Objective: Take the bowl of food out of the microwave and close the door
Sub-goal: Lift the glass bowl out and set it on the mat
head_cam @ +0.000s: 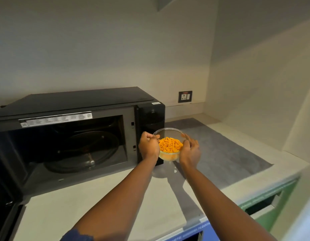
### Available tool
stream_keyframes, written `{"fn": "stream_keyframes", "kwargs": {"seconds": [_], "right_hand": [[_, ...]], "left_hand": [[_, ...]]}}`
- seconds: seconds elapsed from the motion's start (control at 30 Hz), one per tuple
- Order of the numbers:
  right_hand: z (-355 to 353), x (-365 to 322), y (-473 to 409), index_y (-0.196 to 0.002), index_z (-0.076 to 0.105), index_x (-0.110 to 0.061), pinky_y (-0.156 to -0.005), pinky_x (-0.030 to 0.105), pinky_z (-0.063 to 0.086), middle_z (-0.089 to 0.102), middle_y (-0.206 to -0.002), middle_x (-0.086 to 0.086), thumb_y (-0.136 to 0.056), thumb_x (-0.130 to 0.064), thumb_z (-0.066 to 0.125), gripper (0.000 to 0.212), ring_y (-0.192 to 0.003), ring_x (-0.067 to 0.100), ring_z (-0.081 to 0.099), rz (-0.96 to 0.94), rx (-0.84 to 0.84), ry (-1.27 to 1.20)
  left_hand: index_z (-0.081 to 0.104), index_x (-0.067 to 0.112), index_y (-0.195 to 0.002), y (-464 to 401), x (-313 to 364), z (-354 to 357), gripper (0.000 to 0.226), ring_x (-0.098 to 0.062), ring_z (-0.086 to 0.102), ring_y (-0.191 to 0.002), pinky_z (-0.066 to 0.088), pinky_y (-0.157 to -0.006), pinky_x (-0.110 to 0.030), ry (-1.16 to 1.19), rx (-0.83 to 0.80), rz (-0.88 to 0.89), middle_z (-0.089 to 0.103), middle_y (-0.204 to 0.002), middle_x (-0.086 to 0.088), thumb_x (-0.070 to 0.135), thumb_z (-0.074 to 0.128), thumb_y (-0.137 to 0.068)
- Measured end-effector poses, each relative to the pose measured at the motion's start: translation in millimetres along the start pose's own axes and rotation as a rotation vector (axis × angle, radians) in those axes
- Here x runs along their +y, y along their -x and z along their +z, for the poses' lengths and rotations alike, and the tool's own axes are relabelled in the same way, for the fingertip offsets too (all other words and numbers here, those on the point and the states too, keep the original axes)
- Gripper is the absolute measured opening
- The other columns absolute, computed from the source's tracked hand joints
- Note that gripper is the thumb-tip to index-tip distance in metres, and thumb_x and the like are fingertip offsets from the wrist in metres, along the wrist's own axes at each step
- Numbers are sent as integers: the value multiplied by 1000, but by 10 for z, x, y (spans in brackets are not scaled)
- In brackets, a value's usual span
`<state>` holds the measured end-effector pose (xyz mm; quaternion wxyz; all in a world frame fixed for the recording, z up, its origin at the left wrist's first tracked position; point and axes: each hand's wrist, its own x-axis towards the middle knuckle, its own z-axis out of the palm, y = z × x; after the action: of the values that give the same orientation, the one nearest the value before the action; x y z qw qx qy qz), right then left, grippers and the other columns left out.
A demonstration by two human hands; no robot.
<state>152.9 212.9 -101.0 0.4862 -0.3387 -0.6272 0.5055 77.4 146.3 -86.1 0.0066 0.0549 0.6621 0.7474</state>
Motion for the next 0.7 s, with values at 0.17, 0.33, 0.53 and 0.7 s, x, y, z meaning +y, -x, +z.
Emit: {"fn": "stream_keyframes", "kwargs": {"seconds": [0.17,0.33,0.53,0.7], "right_hand": [[-292,133,-396,-109,64,-5,-86,40,45,64,-110,24,-81,-21,40,41,-102,37,58,-1,33,39],[-466,400,-826,-105,67,-8,-83,35,44,65,-113,20,-87,-7,45,28,-102,35,58,47,56,65],[-559,656,-1239,-104,68,-11,-86,38,46,65,-112,19,-86,-6,44,30,-103,33,59,83,59,50],[-577,862,-1480,-104,67,-7,-82,27,39,64,-114,21,-86,-2,45,29,-106,32,57,128,77,47]], "left_hand": [[41,21,-55,55,-103,528,33,-31,64,-78,54,-80,-47,-71,-46,12,62,-73,-9,6,60,-77],[41,22,-55,31,-276,1030,33,-35,66,-86,53,-84,-47,-86,-102,-26,63,-76,-9,7,60,-78],[39,20,-57,-100,-527,1517,34,-36,66,-88,52,-80,-46,-110,-132,-71,61,-78,-12,6,60,-79],[38,22,-60,-226,-763,1806,32,-33,63,-82,52,-72,-41,-176,-153,-92,61,-80,-12,7,56,-82]]}}
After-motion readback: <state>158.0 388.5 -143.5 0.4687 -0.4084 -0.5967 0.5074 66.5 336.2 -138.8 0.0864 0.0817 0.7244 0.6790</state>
